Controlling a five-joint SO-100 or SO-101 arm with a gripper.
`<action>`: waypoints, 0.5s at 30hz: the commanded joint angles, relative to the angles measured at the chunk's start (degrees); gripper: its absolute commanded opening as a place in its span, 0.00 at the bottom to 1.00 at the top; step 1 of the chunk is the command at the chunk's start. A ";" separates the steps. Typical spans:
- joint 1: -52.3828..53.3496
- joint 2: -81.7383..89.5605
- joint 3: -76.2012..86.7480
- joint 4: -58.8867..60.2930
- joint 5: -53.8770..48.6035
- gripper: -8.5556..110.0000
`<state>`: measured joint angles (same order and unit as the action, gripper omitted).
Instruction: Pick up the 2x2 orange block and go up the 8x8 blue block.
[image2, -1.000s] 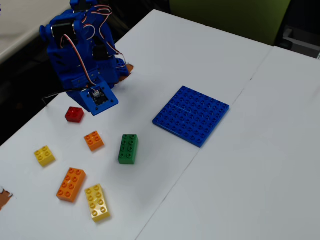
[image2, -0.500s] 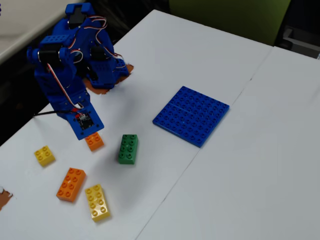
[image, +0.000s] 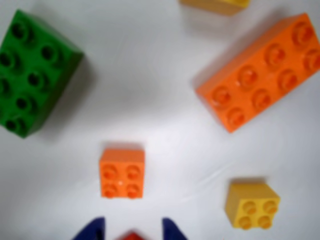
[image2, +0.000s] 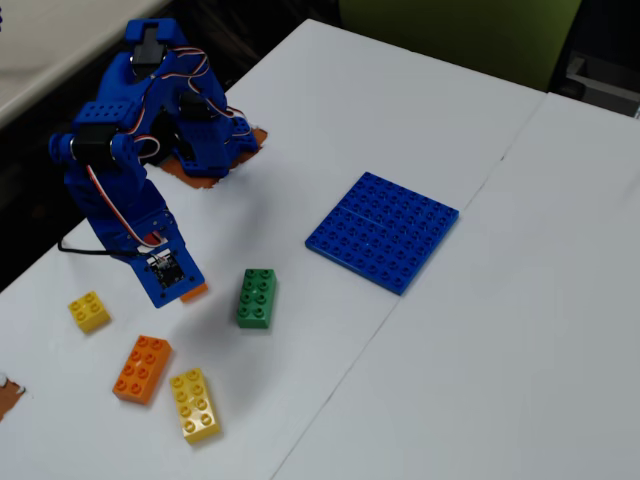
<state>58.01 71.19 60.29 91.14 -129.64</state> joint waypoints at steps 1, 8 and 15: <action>0.44 -0.18 -1.76 -1.32 -1.85 0.20; 0.18 -3.08 -0.70 -3.78 -1.93 0.22; 0.35 -4.66 1.05 -5.10 -2.20 0.28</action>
<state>58.10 66.18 61.00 87.10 -131.31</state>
